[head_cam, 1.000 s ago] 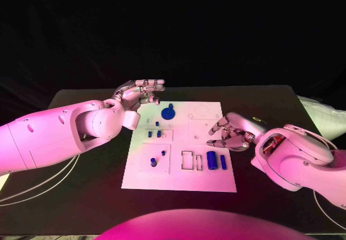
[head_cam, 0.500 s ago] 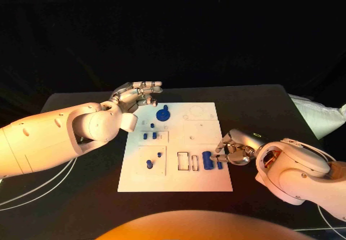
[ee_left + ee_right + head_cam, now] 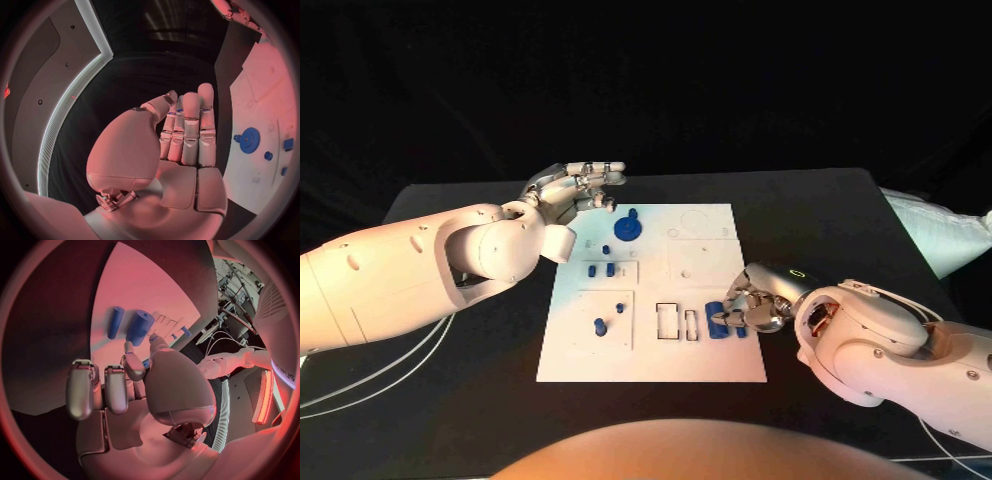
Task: Assemble the parts on the task board
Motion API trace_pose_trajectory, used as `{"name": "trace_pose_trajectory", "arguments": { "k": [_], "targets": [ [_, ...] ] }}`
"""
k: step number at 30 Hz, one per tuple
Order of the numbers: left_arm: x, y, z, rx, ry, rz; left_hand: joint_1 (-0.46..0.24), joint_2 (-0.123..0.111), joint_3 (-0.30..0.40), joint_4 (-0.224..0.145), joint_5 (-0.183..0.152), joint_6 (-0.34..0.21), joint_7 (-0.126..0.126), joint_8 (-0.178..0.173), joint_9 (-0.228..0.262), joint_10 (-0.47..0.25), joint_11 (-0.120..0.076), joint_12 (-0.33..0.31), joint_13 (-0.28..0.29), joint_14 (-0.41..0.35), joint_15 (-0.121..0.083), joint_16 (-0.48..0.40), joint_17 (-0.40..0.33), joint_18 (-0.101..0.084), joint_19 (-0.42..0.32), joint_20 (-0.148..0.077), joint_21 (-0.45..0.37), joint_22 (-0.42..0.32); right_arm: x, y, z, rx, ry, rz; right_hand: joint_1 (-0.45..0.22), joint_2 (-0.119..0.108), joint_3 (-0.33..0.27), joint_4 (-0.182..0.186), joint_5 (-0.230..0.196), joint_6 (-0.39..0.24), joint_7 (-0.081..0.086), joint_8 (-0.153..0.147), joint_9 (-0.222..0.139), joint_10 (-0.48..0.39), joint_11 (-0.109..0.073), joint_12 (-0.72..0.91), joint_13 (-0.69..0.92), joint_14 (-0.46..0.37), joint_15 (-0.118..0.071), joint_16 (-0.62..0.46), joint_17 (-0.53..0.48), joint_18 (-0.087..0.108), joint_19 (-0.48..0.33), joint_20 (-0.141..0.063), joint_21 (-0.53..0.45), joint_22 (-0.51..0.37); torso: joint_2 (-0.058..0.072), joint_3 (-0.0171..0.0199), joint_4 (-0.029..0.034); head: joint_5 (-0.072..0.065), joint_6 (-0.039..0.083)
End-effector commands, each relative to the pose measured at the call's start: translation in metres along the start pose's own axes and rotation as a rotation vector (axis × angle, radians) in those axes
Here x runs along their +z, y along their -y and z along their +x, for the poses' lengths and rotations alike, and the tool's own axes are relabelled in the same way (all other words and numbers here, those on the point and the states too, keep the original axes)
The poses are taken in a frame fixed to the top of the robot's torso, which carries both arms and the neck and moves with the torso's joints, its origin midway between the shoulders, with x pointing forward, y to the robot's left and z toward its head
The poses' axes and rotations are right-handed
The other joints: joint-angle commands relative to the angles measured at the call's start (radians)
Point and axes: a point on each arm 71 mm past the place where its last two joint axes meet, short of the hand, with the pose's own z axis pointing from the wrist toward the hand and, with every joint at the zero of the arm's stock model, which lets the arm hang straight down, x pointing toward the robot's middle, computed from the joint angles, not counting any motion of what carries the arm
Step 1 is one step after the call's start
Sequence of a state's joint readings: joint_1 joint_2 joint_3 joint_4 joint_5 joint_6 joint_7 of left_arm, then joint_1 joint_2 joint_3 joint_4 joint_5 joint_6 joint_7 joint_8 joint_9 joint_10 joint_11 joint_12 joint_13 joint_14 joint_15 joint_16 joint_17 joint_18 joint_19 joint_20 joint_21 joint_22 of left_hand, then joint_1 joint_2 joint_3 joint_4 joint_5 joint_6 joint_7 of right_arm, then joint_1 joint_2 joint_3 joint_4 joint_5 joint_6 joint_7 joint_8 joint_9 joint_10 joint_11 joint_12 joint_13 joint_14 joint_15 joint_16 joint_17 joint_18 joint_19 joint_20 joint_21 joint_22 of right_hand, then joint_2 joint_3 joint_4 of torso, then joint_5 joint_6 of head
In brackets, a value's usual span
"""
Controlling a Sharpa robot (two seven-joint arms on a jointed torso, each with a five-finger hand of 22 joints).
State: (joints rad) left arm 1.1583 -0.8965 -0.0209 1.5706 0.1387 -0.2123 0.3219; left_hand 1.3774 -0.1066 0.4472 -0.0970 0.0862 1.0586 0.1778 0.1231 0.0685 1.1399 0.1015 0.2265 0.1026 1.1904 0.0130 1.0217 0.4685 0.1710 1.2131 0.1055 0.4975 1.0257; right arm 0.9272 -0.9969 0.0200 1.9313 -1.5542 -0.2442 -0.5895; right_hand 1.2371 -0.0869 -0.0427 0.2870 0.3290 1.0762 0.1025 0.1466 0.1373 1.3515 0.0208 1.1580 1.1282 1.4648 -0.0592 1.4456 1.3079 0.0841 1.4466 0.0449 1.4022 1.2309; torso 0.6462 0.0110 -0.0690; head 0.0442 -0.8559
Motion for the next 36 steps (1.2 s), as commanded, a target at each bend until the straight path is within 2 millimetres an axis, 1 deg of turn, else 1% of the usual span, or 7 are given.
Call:
{"name": "trace_pose_trajectory", "arguments": {
  "k": [1, 6, 10, 19, 23, 28, 36],
  "targets": [
    [0.0, 0.001, 0.003, -0.004, -0.024, 0.005, 0.003, 0.01, -0.006, 0.001, 0.003, -0.008, -0.001, 0.004, 0.0, -0.007, -0.002, 0.005, 0.002, -0.009, -0.001, 0.007, -0.001, 0.01, 0.003, 0.004, -0.004, -0.002, 0.003, 0.0, 0.004, -0.038, -0.009, 0.006, -0.002, 0.012, -0.008, 0.001, 0.003, -0.008, -0.001, 0.006, 0.001, -0.003, -0.002, 0.003, 0.001, 0.072, 0.005, 0.005, 0.057, -0.017, 0.002, 0.007, 0.004, 0.001, 0.0, -0.0004, 0.0013, 0.001, -0.002],
    [-0.001, 0.001, 0.003, -0.004, -0.025, 0.004, 0.003, 0.01, -0.006, 0.001, 0.003, -0.008, -0.001, 0.004, 0.0, -0.007, -0.002, 0.005, 0.002, -0.009, -0.001, 0.007, -0.001, 0.01, 0.003, 0.004, -0.004, -0.002, 0.007, -0.001, 0.011, -0.043, -0.037, 0.01, -0.001, 0.013, -0.009, 0.001, 0.004, -0.008, -0.001, 0.006, 0.001, -0.004, -0.002, 0.002, 0.001, 0.072, 0.005, 0.006, 0.058, -0.017, 0.001, 0.007, 0.005, 0.001, 0.002, 0.0004, 0.002, 0.004, -0.008],
    [-0.001, 0.001, 0.002, -0.004, -0.024, 0.003, 0.003, 0.01, -0.006, 0.001, 0.003, -0.008, -0.001, 0.004, 0.0, -0.007, -0.002, 0.005, 0.002, -0.009, -0.001, 0.007, -0.001, 0.01, 0.003, 0.004, -0.004, -0.002, 0.01, -0.002, 0.016, -0.055, -0.066, 0.013, -0.002, 0.016, -0.011, 0.001, 0.004, -0.008, -0.001, 0.007, 0.002, -0.005, -0.002, 0.002, 0.002, 0.072, 0.005, 0.006, 0.059, -0.017, 0.002, 0.007, 0.005, 0.002, 0.001, -0.0006, 0.0029, 0.007, -0.012],
    [-0.002, 0.001, 0.001, -0.004, -0.025, 0.0, 0.003, 0.01, -0.006, 0.001, 0.003, -0.008, -0.001, 0.004, 0.0, -0.007, -0.002, 0.005, 0.002, -0.009, -0.001, 0.007, -0.001, 0.01, 0.003, 0.004, -0.004, -0.002, 0.015, -0.001, 0.024, -0.065, -0.075, 0.021, 0.004, 0.023, -0.02, -0.001, -0.004, -0.003, -0.003, 0.011, 0.007, -0.004, -0.003, 0.005, 0.012, 0.071, 0.005, 0.007, 0.059, -0.017, 0.001, 0.007, 0.006, 0.004, 0.001, -0.0006, 0.0053, 0.009, -0.013],
    [-0.002, 0.001, 0.001, -0.004, -0.026, -0.001, 0.003, 0.01, -0.006, 0.001, 0.003, -0.008, -0.001, 0.004, 0.0, -0.007, -0.002, 0.005, 0.002, -0.009, -0.001, 0.007, -0.001, 0.01, 0.003, 0.004, -0.004, -0.002, 0.016, 0.0, 0.022, -0.051, -0.046, 0.025, 0.025, 0.043, -0.02, -0.005, 0.011, 0.011, -0.008, 0.02, 0.014, 0.005, -0.007, 0.02, 0.035, 0.072, 0.002, 0.009, 0.062, -0.018, 0.002, 0.005, 0.008, 0.009, 0.001, -0.0013, 0.0065, 0.009, -0.012],
    [-0.002, 0.001, 0.001, -0.004, -0.026, -0.001, 0.003, 0.01, -0.006, 0.001, 0.003, -0.008, -0.001, 0.004, 0.0, -0.007, -0.002, 0.005, 0.002, -0.009, -0.001, 0.007, -0.001, 0.01, 0.003, 0.004, -0.004, -0.002, 0.014, -0.003, 0.018, -0.003, 0.017, 0.013, 0.055, 0.077, -0.013, -0.009, 0.034, 0.042, -0.02, 0.037, 0.029, 0.03, -0.018, 0.055, 0.077, 0.073, -0.007, 0.014, 0.069, -0.02, 0.006, -0.002, 0.015, 0.02, 0.002, 0.0004, 0.0067, 0.009, -0.011],
    [-0.002, 0.001, 0.002, -0.005, -0.029, -0.001, 0.002, 0.01, -0.008, 0.001, 0.003, -0.009, -0.001, 0.005, 0.0, -0.009, -0.002, 0.007, 0.002, -0.01, 0.0, 0.007, -0.002, 0.01, 0.003, 0.004, -0.005, -0.003, 0.003, -0.017, 0.009, 0.128, 0.078, -0.017, 0.053, 0.101, -0.02, 0.001, 0.09, 0.058, -0.029, 0.045, 0.047, 0.042, -0.027, 0.055, 0.087, 0.076, -0.015, 0.025, 0.087, -0.023, 0.014, -0.011, 0.025, 0.039, 0.002, -0.0003, 0.0091, 0.005, -0.007]
  ]
}}
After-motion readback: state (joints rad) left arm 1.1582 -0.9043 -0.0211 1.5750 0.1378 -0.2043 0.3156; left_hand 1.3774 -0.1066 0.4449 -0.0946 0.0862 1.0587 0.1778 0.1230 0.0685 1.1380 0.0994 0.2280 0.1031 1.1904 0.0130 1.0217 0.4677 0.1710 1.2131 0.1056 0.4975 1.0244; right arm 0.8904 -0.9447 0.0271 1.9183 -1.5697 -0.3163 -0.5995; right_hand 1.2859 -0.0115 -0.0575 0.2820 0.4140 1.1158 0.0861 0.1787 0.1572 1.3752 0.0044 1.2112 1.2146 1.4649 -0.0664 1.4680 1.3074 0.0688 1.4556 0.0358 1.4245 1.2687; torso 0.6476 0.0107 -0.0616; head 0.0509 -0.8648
